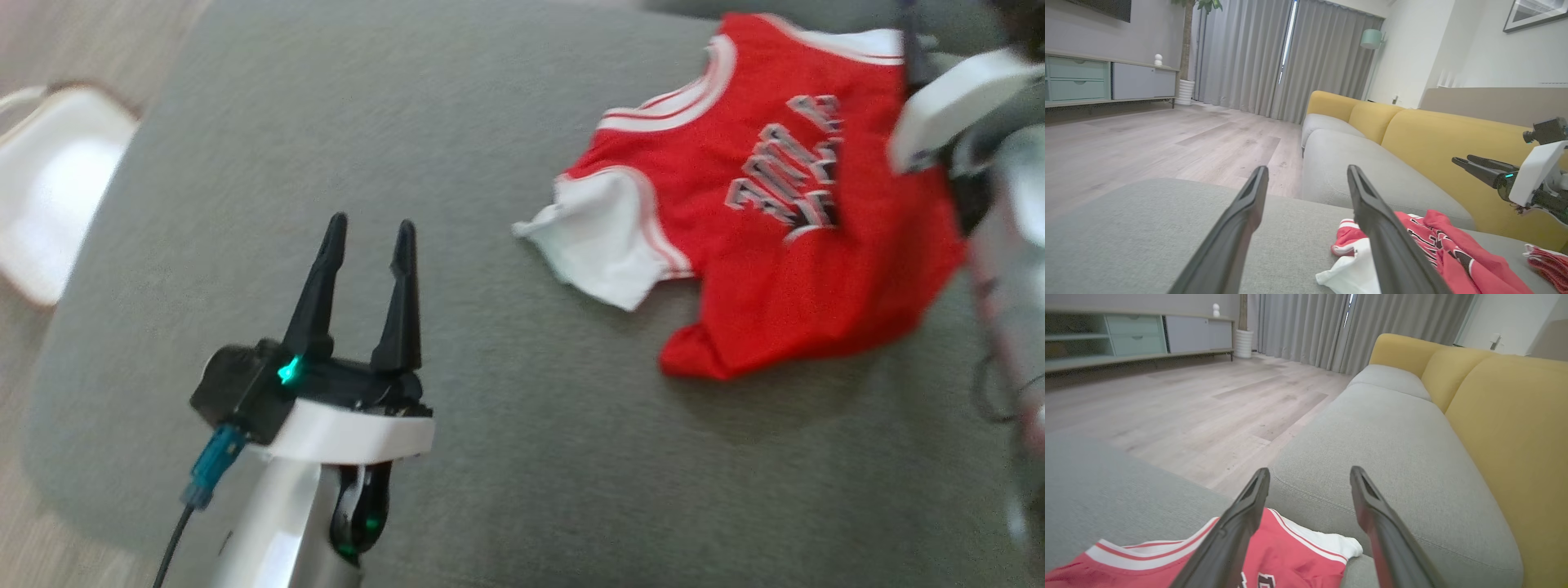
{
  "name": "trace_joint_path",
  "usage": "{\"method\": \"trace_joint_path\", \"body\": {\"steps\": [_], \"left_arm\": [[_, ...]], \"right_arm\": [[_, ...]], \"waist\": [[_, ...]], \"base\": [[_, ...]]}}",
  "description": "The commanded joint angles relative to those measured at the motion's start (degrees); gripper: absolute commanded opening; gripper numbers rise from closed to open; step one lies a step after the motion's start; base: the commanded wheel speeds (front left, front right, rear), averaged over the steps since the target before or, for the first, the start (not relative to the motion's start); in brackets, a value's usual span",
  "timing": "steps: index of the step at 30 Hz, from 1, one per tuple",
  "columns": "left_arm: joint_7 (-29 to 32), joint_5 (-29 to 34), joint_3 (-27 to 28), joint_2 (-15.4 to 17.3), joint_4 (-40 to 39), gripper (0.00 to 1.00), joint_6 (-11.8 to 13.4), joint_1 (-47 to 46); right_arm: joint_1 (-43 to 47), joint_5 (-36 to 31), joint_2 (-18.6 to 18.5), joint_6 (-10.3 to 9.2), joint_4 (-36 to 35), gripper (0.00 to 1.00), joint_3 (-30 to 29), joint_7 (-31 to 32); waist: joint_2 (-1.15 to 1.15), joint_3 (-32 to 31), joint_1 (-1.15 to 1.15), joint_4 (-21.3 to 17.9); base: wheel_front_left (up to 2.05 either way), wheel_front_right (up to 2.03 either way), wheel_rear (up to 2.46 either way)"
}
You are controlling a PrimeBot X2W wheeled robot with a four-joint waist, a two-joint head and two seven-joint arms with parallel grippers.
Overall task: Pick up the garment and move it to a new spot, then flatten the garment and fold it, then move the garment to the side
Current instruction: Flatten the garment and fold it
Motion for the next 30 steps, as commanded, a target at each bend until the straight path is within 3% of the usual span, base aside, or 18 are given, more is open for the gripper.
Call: {"method": "trace_joint_path", "body": {"steps": [1, 8, 10, 13, 22, 30], "left_arm": [[-0.3, 0.7, 2.8, 0.3, -1.9, 1.0, -0.2, 0.3], [-0.3, 2.3, 5.1, 0.3, -1.7, 1.0, -0.8, 2.5], [-0.3, 2.4, 5.4, 0.3, -1.7, 1.0, -0.9, 2.7], [-0.3, 3.0, 6.5, 0.3, -1.8, 1.0, -1.2, 3.7], [-0.3, 2.8, 7.8, 0.3, -1.0, 1.0, -1.7, 6.1], [-0.3, 2.4, 7.1, 0.3, -0.9, 1.0, -1.9, 5.5]], "right_arm": [[2.1, 1.0, 2.8, -0.05, -3.6, 1.0, -0.4, -0.9], [20.2, 4.9, 9.8, -0.05, -24.0, 1.0, -6.1, -1.1], [23.4, 5.1, 10.4, -0.05, -26.9, 1.0, -6.5, -1.1], [34.9, 6.2, 11.8, -0.05, -37.1, 1.0, -7.7, -1.1], [49.1, 11.7, 12.0, -0.05, -46.2, 1.0, -6.3, -1.1], [48.1, 11.3, 12.0, -0.05, -47.9, 1.0, -7.5, 0.8]], "waist": [[0.0, -3.4, 0.0, -4.5], [0.0, -6.7, 0.0, -9.8], [0.0, -6.9, 0.0, -10.3], [0.0, -7.7, 0.0, -12.1], [0.0, -8.7, 0.0, -13.6], [0.0, -6.9, 0.0, -12.7]], "base": [[0.0, 0.0, 0.0], [0.0, 0.0, 0.0], [0.0, 0.0, 0.0], [0.0, 0.0, 0.0], [0.0, 0.0, 0.0], [0.0, 0.0, 0.0]]}}
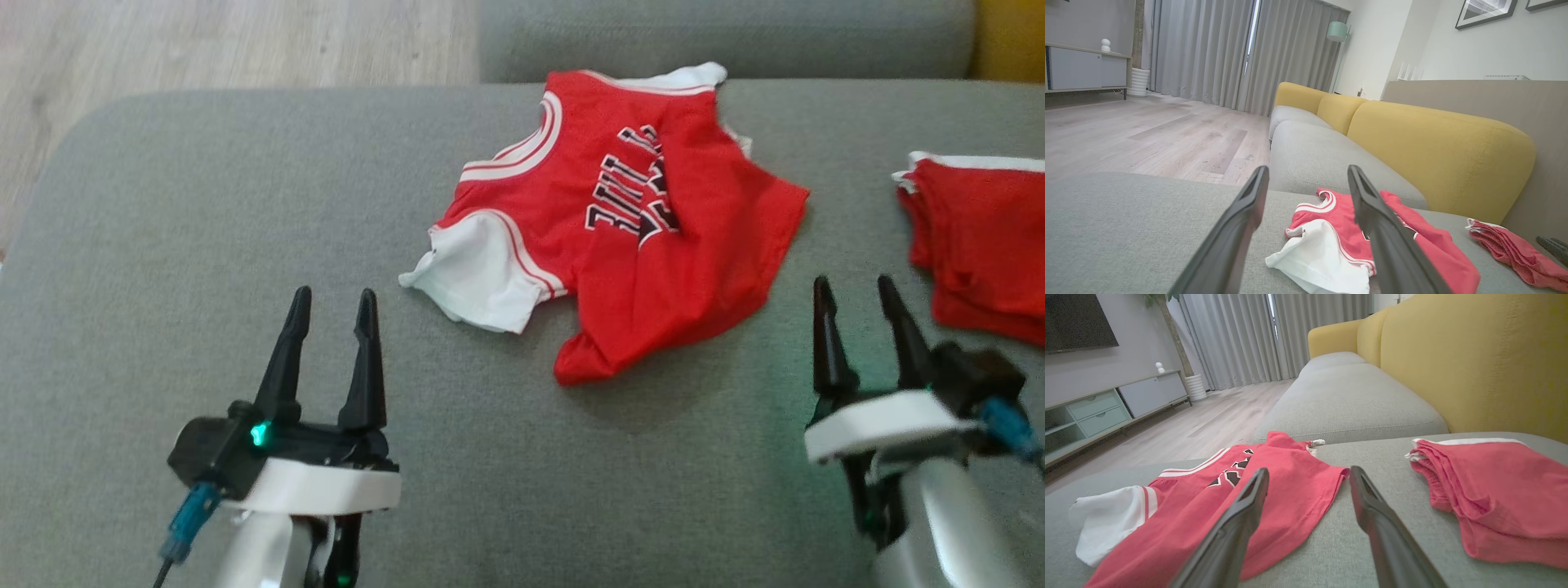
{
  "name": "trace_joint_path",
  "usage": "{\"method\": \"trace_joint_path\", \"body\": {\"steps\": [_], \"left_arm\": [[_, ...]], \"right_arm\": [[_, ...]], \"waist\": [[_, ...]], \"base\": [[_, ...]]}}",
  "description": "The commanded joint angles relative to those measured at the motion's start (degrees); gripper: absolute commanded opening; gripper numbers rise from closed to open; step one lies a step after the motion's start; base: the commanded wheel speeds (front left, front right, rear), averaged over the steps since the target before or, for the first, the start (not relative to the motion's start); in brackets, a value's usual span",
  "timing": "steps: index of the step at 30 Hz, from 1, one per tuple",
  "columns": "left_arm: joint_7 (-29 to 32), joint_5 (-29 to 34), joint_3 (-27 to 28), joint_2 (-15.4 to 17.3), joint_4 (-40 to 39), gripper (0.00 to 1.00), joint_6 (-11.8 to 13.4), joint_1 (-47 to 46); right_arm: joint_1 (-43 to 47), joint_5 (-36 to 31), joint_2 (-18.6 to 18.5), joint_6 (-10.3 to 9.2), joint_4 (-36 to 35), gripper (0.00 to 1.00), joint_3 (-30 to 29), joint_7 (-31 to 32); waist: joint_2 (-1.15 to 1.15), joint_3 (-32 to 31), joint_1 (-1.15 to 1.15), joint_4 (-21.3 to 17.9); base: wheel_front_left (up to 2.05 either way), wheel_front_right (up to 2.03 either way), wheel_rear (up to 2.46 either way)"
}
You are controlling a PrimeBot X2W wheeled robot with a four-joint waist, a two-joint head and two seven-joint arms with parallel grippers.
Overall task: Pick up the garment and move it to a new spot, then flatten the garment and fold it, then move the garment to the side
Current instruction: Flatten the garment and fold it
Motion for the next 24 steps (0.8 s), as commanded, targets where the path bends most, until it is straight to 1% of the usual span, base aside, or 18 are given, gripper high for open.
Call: {"method": "trace_joint_path", "body": {"steps": [1, 4, 8, 11, 18, 22, 24], "left_arm": [[-0.3, 0.0, 1.2, 0.2, -1.9, 1.0, -0.1, -2.6], [-0.3, -0.1, 0.3, 0.2, -2.0, 1.0, -0.2, -3.7], [-0.3, -0.5, -0.7, 0.2, -2.0, 1.0, -0.3, -5.0], [-0.3, -0.9, -1.6, 0.2, -2.0, 1.0, -0.2, -5.9], [-0.3, -1.5, -3.0, 0.2, -1.7, 1.0, 0.0, -7.3], [-0.3, -2.0, -3.7, 0.2, -1.9, 1.0, 0.1, -8.0], [-0.3, -2.1, -3.9, 0.2, -2.1, 1.0, 0.3, -8.4]], "right_arm": [[-4.3, -0.8, 0.0, -0.05, -2.0, 1.0, 0.5, 0.8], [-7.6, -1.7, 0.0, -0.05, -1.3, 1.0, -1.8, 3.3], [-12.6, -3.9, 0.0, -0.05, 1.7, 1.0, -5.2, 6.4], [-16.4, -7.4, 0.0, -0.05, 4.6, 1.0, -8.2, 8.5], [-24.3, -12.9, 0.0, -0.05, 14.5, 1.0, -18.7, 13.8], [-27.0, -15.9, 0.0, -0.05, 20.2, 1.0, -22.5, 15.4], [-28.5, -20.2, -0.7, -0.05, 23.9, 1.0, -24.0, 15.8]], "waist": [[0.0, 1.4, 0.01, 0.9], [0.0, 3.2, 0.01, 2.2], [0.0, 5.6, 0.01, 4.4], [0.0, 7.2, 0.01, 6.1], [0.0, 9.8, 0.01, 9.3], [0.0, 11.2, 0.01, 10.4], [0.0, 11.9, 0.01, 10.7]], "base": [[0.0, 0.0, 0.0], [0.0, 0.0, 0.0], [0.0, 0.0, 0.0], [0.0, 0.0, 0.0], [0.0, 0.0, 0.0], [0.0, 0.0, 0.0], [0.0, 0.0, 0.0]]}}
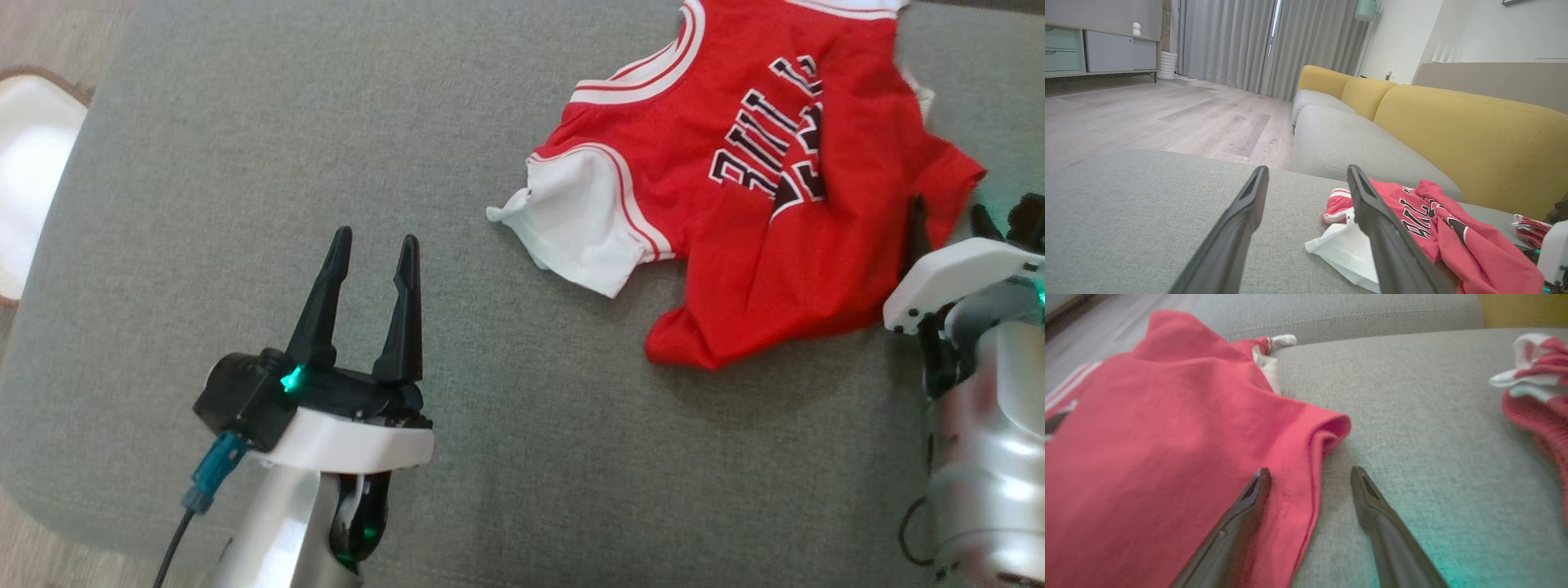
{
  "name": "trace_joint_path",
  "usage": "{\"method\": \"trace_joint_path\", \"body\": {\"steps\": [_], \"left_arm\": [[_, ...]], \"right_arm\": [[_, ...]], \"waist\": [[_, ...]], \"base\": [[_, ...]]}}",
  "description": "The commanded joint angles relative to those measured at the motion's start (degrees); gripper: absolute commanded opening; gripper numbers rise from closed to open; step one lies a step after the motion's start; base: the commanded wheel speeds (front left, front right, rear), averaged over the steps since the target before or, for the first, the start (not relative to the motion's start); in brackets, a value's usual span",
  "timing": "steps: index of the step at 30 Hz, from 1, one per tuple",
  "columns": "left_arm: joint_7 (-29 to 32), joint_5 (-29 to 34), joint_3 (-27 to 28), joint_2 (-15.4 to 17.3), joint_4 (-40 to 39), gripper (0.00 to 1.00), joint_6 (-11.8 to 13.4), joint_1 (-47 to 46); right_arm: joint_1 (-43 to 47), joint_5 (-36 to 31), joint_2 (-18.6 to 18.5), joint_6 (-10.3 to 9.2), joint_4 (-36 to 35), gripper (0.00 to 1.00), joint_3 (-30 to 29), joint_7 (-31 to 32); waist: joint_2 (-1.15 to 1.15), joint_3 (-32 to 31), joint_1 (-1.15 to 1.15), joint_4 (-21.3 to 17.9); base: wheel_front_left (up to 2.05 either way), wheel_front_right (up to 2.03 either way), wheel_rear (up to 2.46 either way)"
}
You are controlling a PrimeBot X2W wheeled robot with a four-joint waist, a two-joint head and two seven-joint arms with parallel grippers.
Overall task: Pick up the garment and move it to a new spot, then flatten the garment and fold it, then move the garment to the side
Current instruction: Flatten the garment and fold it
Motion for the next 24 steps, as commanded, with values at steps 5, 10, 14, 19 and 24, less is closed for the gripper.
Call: {"method": "trace_joint_path", "body": {"steps": [5, 10, 14, 19, 24], "left_arm": [[-0.3, -0.6, 0.8, 0.3, -1.8, 1.0, 0.6, -2.3], [-0.3, -0.9, 0.6, 0.3, -1.8, 1.0, 0.8, -2.5], [-0.3, -1.2, 0.3, 0.3, -1.8, 1.0, 0.9, -2.5], [-0.3, -1.7, -0.3, 0.3, -1.8, 1.0, 1.0, -2.8], [-0.3, -1.7, -0.1, 0.3, -1.7, 1.0, 1.0, -2.4]], "right_arm": [[-4.9, -4.5, -1.2, -0.05, 2.7, 0.0, 0.8, -1.5], [-9.1, -8.6, -5.3, -0.05, 3.4, 0.0, 2.5, -4.4], [-13.0, -12.0, -11.2, -0.05, 3.7, 0.0, 4.3, -4.4], [-19.0, -15.0, -18.4, -0.05, 4.4, 0.0, 5.5, -4.1], [-22.5, -15.6, -19.4, -0.05, 8.0, 1.0, 7.8, -3.9]], "waist": [[0.0, 0.8, -0.01, 0.5], [0.0, 0.7, -0.01, 0.2], [0.0, 0.4, -0.01, 0.5], [0.0, 0.0, -0.01, 1.2], [0.0, -0.8, -0.01, 1.3]], "base": [[0.0, 0.0, 0.0], [0.0, 0.0, 0.0], [0.0, 0.0, 0.0], [0.0, 0.0, 0.0], [0.0, 0.0, 0.0]]}}
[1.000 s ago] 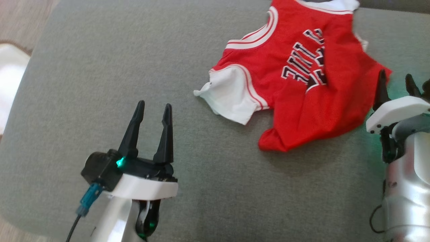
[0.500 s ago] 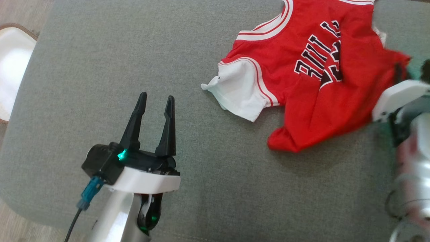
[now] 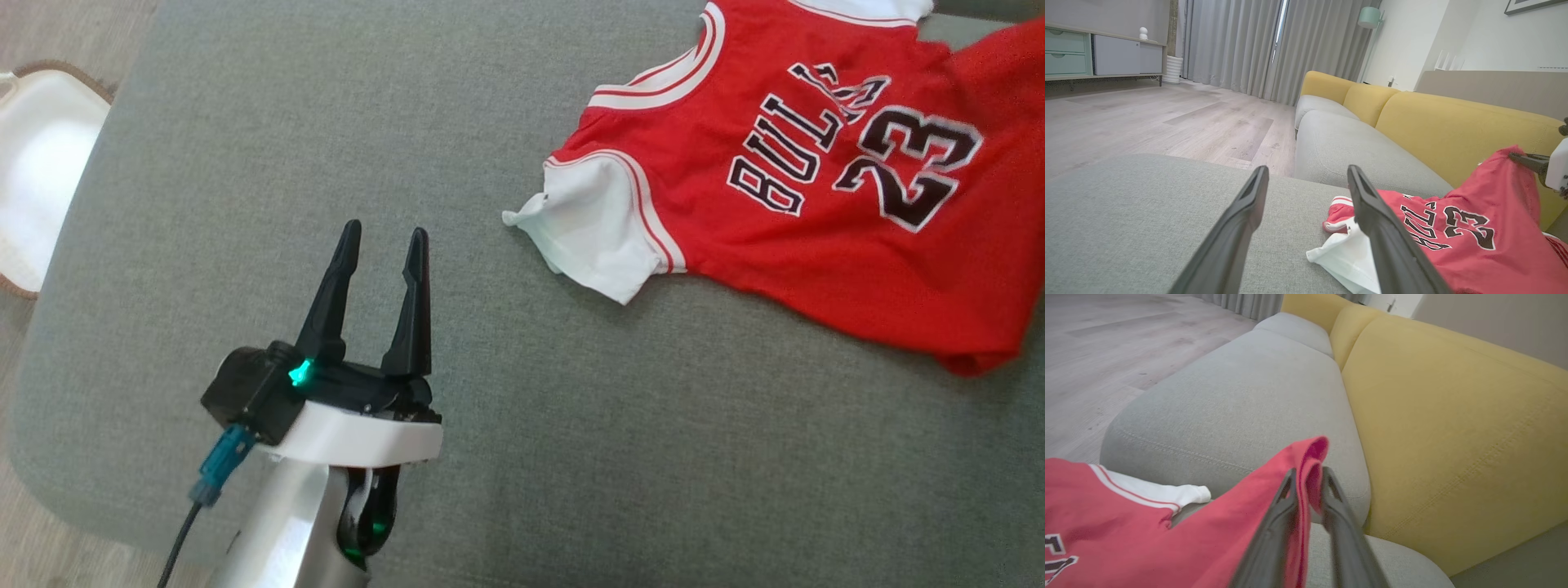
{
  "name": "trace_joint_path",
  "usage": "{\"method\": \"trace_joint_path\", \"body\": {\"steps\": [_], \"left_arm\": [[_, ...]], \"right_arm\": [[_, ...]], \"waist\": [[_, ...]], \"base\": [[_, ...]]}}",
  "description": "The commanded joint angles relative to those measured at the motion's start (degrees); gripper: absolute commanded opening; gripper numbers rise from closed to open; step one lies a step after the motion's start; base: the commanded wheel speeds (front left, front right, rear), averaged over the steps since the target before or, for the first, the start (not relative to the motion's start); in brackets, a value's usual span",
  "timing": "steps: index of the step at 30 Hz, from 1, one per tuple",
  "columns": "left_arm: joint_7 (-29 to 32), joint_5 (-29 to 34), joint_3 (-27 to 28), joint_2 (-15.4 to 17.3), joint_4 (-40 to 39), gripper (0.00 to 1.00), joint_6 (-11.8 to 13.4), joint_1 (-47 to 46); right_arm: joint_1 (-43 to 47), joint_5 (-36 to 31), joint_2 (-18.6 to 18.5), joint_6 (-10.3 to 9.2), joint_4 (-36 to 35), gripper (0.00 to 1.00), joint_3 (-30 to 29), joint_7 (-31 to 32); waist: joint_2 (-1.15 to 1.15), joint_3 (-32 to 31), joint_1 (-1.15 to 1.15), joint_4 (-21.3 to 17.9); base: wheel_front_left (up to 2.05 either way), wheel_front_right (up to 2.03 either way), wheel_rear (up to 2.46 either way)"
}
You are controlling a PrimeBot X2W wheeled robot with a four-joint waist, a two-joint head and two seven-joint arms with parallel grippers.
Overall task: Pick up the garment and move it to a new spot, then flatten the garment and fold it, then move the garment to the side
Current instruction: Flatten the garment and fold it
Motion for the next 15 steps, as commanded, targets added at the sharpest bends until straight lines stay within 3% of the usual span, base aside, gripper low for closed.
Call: {"method": "trace_joint_path", "body": {"steps": [1, 8, 15], "left_arm": [[-0.3, -0.1, 1.7, 0.3, -1.7, 1.0, 0.1, -1.3], [-0.3, 1.2, 3.5, 0.3, -2.3, 1.0, 0.1, -0.9], [-0.3, 2.3, 6.3, 0.3, -3.1, 1.0, -0.2, 0.1]], "right_arm": [[-1.1, -0.1, 0.2, -0.05, -1.0, 1.0, 0.8, -0.5], [-0.4, 1.7, 4.1, -0.05, 1.6, 1.0, 1.2, -5.9], [3.2, 8.4, 11.1, -0.05, 0.3, 1.0, 8.1, -13.3]], "waist": [[0.0, -0.3, 0.0, -0.2], [0.0, -2.1, 0.0, -2.7], [0.0, -5.7, 0.0, -7.0]], "base": [[0.0, 0.0, 0.0], [0.0, 0.0, 0.0], [0.0, 0.0, 0.0]]}}
